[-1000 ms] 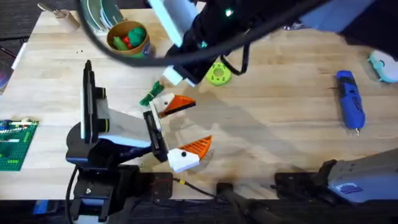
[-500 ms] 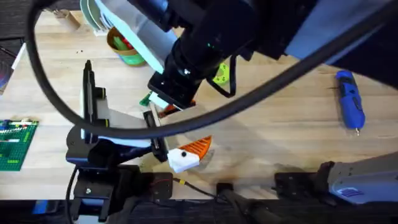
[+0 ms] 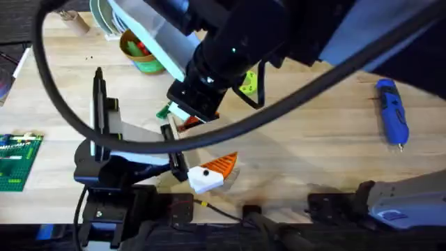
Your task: Pick up the gripper from the table and insert it into the empty holder that is missing its gripper. Then pick up a screw, insert it into the mounting hole, and use the screwdriver to tighten it. Finally, clean up the table by picking up the vegetable and placing it into the bucket.
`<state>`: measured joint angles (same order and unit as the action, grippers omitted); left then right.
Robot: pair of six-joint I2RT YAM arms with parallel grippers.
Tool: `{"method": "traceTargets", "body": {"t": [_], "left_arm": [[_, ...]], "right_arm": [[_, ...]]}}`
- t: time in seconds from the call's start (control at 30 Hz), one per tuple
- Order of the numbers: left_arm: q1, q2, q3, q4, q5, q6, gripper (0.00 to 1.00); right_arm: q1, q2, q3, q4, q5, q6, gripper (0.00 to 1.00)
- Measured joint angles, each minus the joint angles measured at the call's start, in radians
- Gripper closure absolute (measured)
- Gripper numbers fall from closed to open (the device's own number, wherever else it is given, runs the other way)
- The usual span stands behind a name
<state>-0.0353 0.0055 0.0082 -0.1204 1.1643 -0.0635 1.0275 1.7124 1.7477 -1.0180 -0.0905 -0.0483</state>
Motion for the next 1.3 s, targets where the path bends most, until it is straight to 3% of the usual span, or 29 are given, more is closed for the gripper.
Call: {"method": "traceTargets", "body": {"t": [0.63,0.9,1.0,1.07,1.13,1.3], "left_arm": [[0.000,0.000,0.000,-0.001,0.003,-0.001,0.008],[0.000,0.000,0.000,-0.001,0.003,0.000,0.007],[0.000,0.000,0.000,-0.002,0.003,0.000,0.007],[0.000,0.000,0.000,-0.002,0.003,0.000,0.008],[0.000,0.000,0.000,-0.002,0.003,0.000,0.008],[0.000,0.000,0.000,-0.002,0.003,0.000,0.009]], "right_arm": [[0.000,0.050,0.004,0.003,-0.001,0.001,0.985],[-0.005,0.051,0.004,0.000,0.000,0.007,0.524],[-0.019,0.051,0.004,0.001,0.000,0.011,0.269],[-0.038,0.051,0.004,0.001,0.000,0.013,0.157],[-0.066,0.051,0.011,0.011,0.000,0.015,0.106],[-0.153,0.051,0.039,0.084,0.000,0.018,0.099]]}}
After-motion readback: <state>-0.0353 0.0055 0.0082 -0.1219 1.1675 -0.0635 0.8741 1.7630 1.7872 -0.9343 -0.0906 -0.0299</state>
